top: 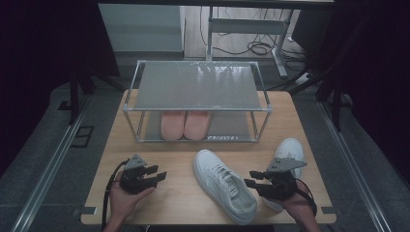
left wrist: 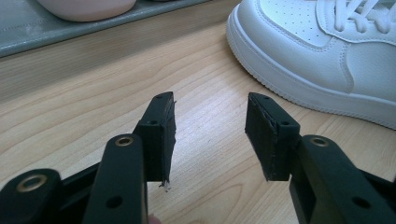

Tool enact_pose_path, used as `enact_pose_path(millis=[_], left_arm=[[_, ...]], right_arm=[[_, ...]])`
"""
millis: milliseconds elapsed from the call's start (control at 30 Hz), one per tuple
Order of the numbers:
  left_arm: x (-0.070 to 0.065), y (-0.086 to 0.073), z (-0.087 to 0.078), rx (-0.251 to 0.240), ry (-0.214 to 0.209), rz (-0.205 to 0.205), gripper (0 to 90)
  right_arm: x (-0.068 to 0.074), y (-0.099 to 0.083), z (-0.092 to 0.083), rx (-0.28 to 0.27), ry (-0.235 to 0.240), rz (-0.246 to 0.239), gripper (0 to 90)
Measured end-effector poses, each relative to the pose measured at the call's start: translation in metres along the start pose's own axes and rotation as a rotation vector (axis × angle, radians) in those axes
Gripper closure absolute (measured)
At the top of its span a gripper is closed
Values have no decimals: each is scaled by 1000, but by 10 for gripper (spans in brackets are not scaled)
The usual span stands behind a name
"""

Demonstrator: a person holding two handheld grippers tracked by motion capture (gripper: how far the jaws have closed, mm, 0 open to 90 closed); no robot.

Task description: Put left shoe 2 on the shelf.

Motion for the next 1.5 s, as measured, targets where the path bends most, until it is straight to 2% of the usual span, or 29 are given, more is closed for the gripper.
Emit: enact_pose_path(millis=[400, 633, 1100, 1300, 1400, 1500], left_arm=[[-4, -1, 4, 17, -9, 9, 525], [-6, -2, 7, 21, -22, 8, 521], [-7, -1, 8, 17, -23, 8, 521], [-5, -2, 7, 14, -21, 2, 520], [-4, -2, 6, 12, -19, 1, 520], [-4, -2, 5, 10, -18, 2, 520]], right_arm=[[3, -11, 0, 14, -10, -6, 577], [7, -16, 13, 50, -11, -17, 556], [10, -7, 48, 79, -77, -34, 535], [9, -7, 66, 93, -113, -16, 587], [8, -8, 68, 82, -103, 14, 656], [5, -9, 68, 75, -113, 33, 721]])
Point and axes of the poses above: each handheld gripper's, and its own axes: z roughly forward along the jaws, y roughly out of its top, x roughly to its left, the point moved 7 cm from there along z, roughly forward along the jaws, and after that the axes turned 10 degrees about z, right-handed, at the moved point
